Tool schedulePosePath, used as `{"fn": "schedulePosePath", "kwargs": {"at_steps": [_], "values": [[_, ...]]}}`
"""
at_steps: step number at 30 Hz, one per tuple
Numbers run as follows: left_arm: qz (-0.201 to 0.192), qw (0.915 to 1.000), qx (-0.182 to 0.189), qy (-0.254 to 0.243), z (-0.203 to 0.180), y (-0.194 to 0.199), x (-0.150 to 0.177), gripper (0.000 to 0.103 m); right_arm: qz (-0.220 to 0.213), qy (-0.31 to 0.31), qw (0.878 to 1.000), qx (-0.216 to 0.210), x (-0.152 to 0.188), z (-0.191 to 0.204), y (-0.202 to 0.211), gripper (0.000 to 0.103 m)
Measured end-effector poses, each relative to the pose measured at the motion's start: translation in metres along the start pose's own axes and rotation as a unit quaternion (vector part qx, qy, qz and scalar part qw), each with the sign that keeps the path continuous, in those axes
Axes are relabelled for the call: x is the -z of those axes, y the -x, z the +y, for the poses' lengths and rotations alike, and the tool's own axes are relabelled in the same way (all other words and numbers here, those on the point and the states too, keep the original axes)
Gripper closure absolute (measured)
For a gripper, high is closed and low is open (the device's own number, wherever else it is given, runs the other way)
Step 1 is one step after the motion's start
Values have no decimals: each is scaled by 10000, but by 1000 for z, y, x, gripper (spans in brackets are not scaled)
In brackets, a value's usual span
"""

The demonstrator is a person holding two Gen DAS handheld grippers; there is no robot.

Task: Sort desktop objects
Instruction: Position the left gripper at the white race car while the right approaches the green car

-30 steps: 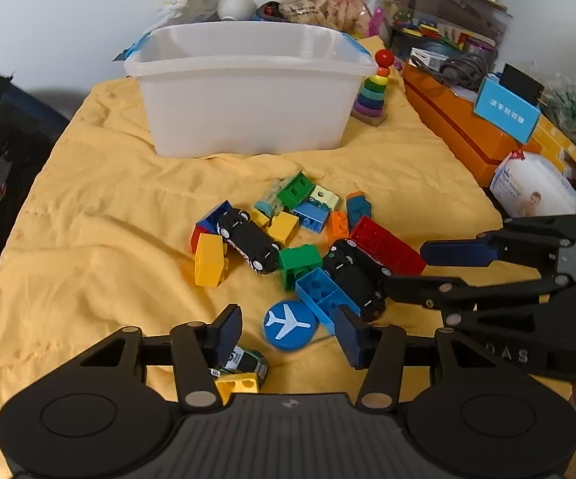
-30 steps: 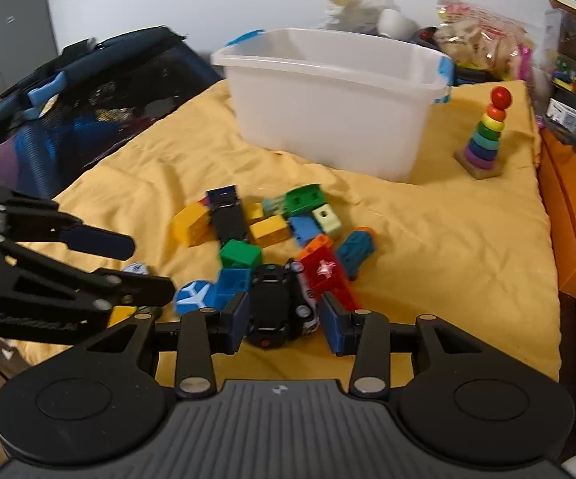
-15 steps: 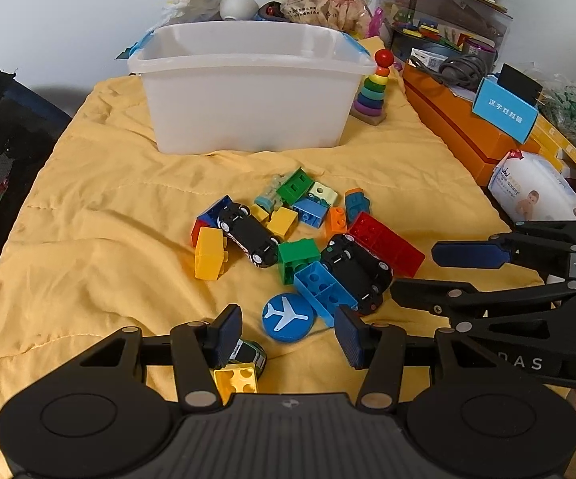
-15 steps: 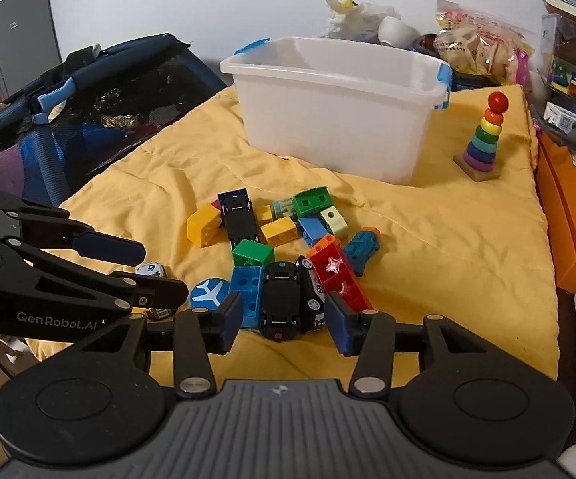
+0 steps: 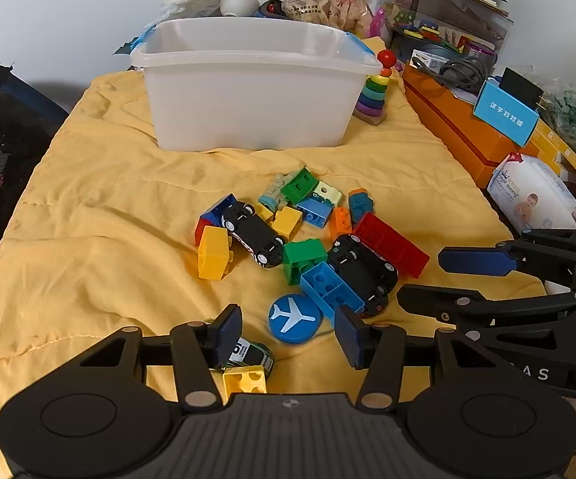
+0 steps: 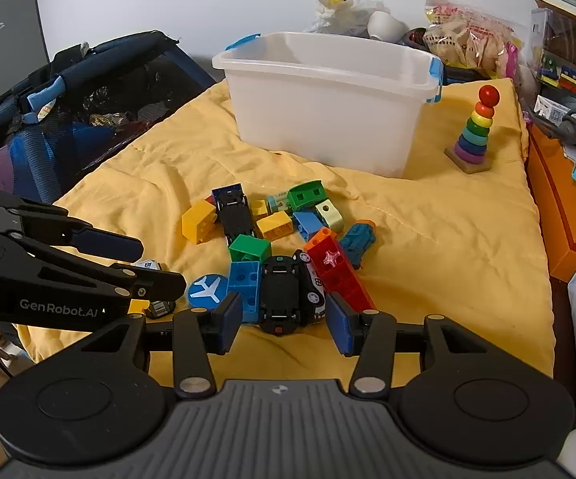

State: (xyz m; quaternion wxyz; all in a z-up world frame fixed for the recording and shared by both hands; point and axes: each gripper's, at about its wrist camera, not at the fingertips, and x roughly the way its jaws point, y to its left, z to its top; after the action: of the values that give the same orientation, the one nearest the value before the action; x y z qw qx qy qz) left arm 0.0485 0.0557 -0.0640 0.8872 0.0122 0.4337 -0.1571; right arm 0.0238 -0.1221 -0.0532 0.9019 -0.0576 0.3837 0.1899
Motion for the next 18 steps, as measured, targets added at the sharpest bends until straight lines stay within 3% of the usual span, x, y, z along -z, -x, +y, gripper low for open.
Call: {"fn": "schedulePosePath", "kwargs": {"at_steps": [12,18], "values": [[194,9998,-29,68,10,-8,-1,48,-49,-93,9999,38,-2,-4,-2,53],[333,9994,94,20,12,-13,4,48,128,-24,9999,-6,-1,-5,-12,62]]}}
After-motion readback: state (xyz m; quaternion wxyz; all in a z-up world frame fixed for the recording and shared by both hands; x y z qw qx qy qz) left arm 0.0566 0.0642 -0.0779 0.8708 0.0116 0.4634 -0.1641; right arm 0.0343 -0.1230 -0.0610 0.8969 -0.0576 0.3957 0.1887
